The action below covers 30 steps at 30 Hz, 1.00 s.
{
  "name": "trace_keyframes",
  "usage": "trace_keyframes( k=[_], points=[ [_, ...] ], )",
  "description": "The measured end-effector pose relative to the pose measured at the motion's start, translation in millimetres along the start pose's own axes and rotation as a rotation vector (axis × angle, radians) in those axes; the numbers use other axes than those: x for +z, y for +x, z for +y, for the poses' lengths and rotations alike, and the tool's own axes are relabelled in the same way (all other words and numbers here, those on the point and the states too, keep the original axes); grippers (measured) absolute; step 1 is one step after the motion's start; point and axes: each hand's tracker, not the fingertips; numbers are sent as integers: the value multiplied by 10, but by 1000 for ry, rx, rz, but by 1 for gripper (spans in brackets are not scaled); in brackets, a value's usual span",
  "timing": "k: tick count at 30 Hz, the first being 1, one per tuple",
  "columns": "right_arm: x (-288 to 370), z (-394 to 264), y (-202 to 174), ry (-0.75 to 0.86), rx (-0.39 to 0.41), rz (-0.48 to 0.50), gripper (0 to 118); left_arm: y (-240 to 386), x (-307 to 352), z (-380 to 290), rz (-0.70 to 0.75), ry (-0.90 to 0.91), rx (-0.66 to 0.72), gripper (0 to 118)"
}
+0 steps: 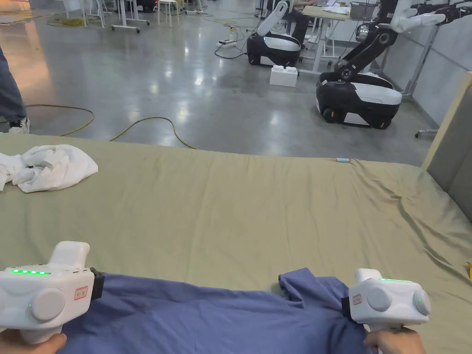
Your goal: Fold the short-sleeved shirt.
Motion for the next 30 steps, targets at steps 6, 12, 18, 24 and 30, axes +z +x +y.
trace_keyframes(
  k=[6,12,18,24,30],
  points=[
    [582,-101,73,189,-47,41,2,-81,204,55,-2,34,23,5],
    [1496,-138,133,405,-66,70,2,-182,779,209,-16,158,54,5],
    [2577,-76,102,619,-33,51,2,-241,1627,469,-4,315,38,5],
    [3580,-10,24,784,-30,38,2,-460,2203,831,3,417,46,5],
    [4218,349,-43,883,-7,19,2,-537,2635,1301,19,482,63,5]
  ],
)
